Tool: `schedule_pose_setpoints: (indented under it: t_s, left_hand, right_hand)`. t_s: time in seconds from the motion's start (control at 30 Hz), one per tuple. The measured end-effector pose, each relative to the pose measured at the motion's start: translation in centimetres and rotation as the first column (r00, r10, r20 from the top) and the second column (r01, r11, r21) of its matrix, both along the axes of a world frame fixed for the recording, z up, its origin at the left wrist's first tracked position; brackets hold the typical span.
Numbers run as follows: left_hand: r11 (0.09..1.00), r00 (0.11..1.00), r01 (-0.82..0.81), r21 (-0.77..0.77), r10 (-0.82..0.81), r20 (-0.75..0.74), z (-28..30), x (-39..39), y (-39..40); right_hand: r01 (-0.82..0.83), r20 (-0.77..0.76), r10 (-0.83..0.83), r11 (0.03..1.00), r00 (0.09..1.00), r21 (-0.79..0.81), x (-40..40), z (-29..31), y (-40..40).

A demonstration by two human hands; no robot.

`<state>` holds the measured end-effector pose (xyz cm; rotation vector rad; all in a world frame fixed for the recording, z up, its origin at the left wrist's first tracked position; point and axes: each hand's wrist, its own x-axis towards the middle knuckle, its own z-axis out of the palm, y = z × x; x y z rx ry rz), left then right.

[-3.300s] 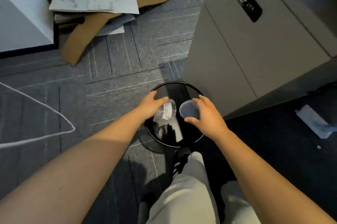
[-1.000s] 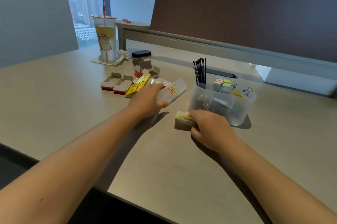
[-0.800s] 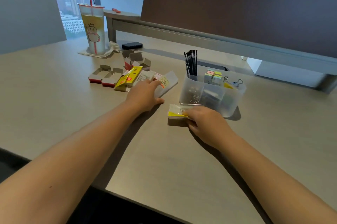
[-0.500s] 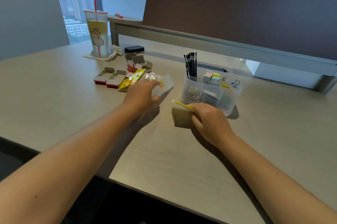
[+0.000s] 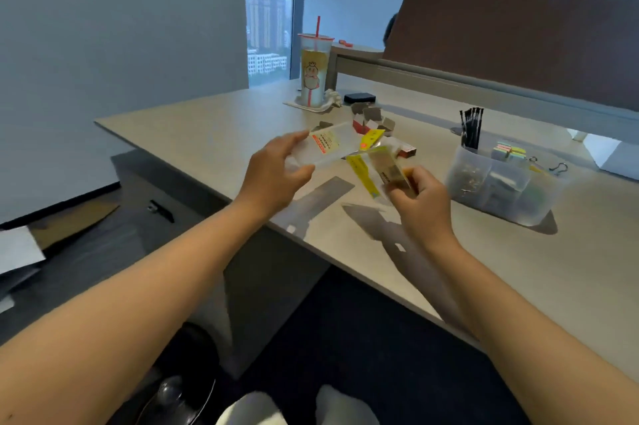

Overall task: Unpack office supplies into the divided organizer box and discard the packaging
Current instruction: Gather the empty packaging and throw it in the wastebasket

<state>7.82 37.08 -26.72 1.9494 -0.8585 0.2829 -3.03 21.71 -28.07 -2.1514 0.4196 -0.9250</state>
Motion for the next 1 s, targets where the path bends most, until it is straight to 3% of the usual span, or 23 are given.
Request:
schedule_pose_setpoints:
  t_s: [0.27,0.57,0.67,0.83,1.0]
  left_hand:
    - [0.915,0.913,-0.403,-0.012,0.4,-0.082,-1.5,0.9,15.8]
    - [0.744,0.687,-0.638,0.196,0.666,-0.292,-12.2,1.5,28.0]
    - [0.711,0.594,-0.632,0.309,0.7,-0.395,-17.2,1.7,29.3]
    - [0.736,0.488,-0.51,0.446,0.674,-0.554,-25.0,2.7,28.8]
    - [0.766,0.448,-0.39,0.511,0.643,-0.621,-30.0,5.5,27.3]
  right_hand:
    - [-0.377,-0.053,0.373,0.923,0.926,-0.083,6.2,-0.4,12.9]
    - [-0.535,-0.343,0.521,0.843,0.782,0.061,10.5,-11.0,22.3]
    - [-0.537,-0.433,0.525,0.837,0.733,0.106,11.2,-15.3,23.2]
    - [-0.506,-0.572,0.495,0.848,0.654,0.155,13.1,-22.3,23.2]
    - [-0.518,-0.687,0.486,0.836,0.54,0.184,15.9,-27.1,23.6]
